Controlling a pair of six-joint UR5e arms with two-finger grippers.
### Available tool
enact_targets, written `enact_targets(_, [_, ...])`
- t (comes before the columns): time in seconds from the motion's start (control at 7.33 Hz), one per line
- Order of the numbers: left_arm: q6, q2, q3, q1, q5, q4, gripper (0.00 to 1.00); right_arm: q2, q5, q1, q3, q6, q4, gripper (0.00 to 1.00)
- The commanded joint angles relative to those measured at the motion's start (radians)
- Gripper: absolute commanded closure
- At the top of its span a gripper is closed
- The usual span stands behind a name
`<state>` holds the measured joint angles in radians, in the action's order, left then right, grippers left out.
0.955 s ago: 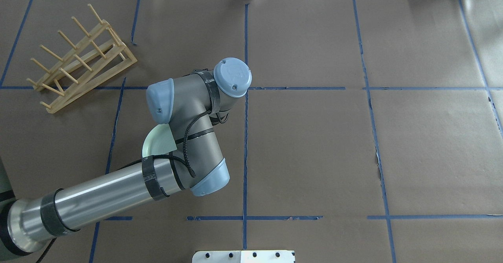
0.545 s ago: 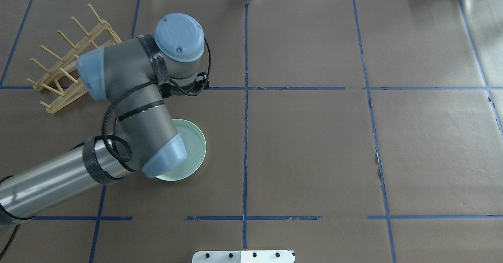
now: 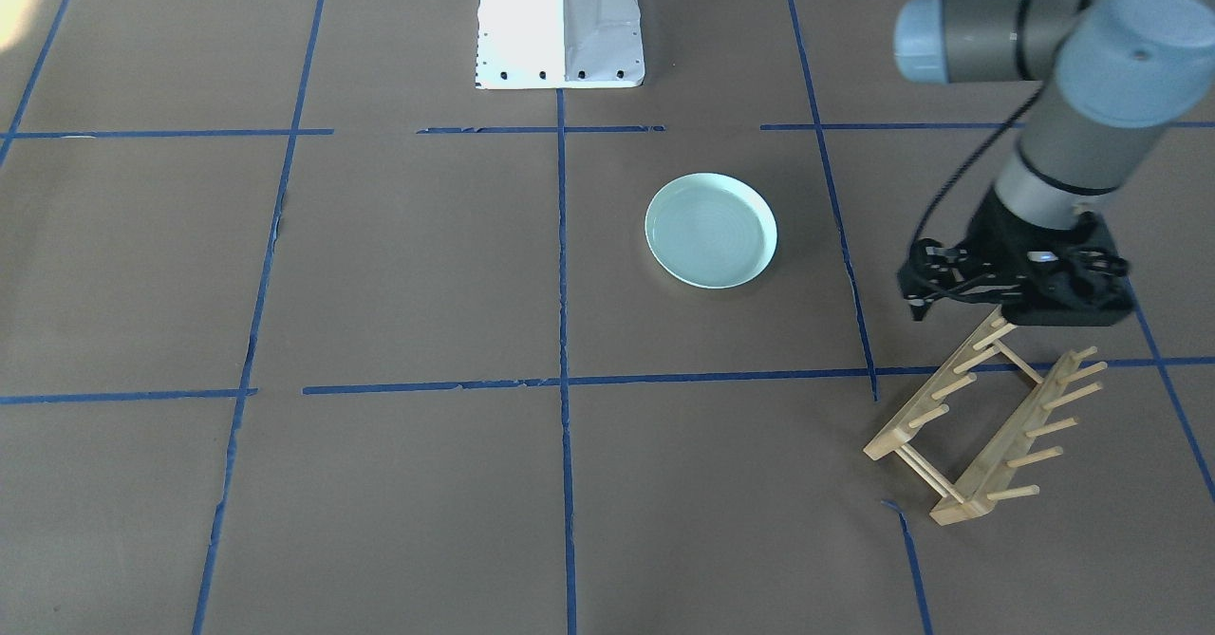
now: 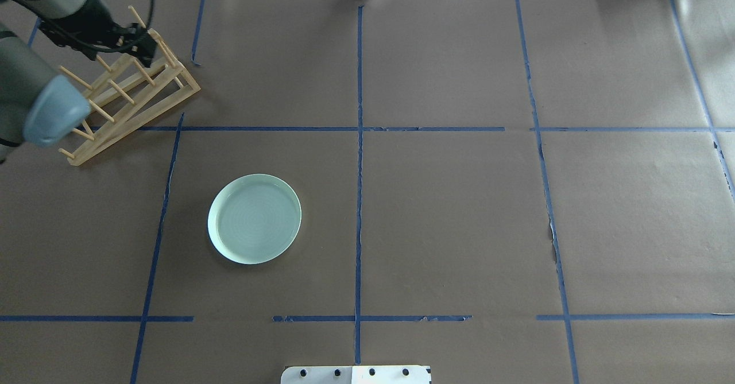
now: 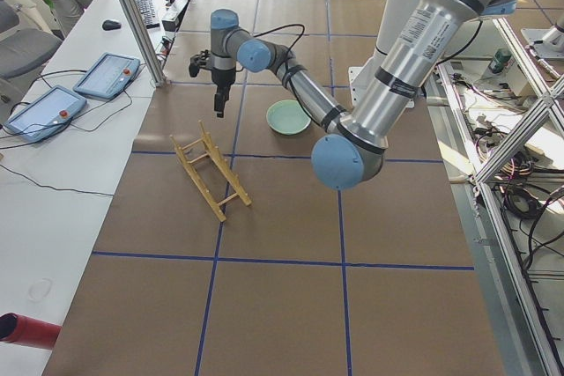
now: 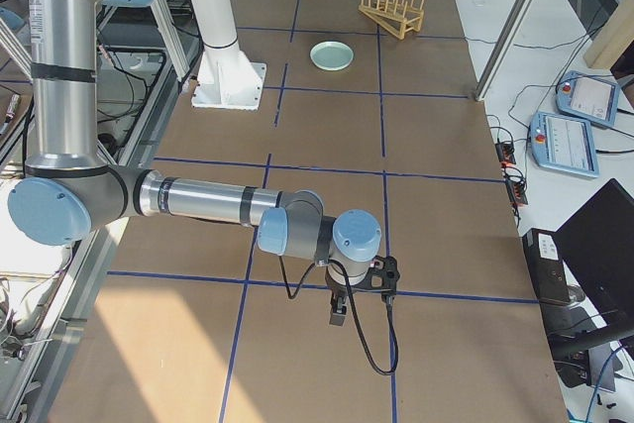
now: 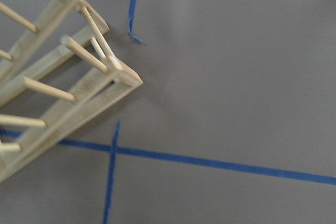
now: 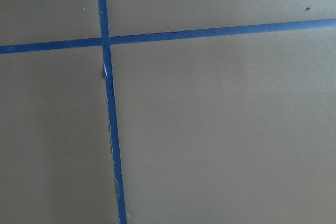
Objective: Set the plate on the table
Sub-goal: 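Open the left gripper and withdraw the left arm away from the plate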
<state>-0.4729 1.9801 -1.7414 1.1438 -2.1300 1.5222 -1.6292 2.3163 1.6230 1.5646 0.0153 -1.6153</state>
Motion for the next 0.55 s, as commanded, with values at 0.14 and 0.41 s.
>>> enact_targets(0.14, [0.529, -0.269, 0.092, 0.368, -0.186, 0.084, 0.0, 0.0, 0.0, 0.0, 0.0, 0.0, 0.0, 0.0])
enact_targets(0.41, [0.546, -0.392, 0.088, 0.436, -0.197, 0.075, 0.0, 0.0, 0.0, 0.0, 0.0, 0.0, 0.0, 0.0])
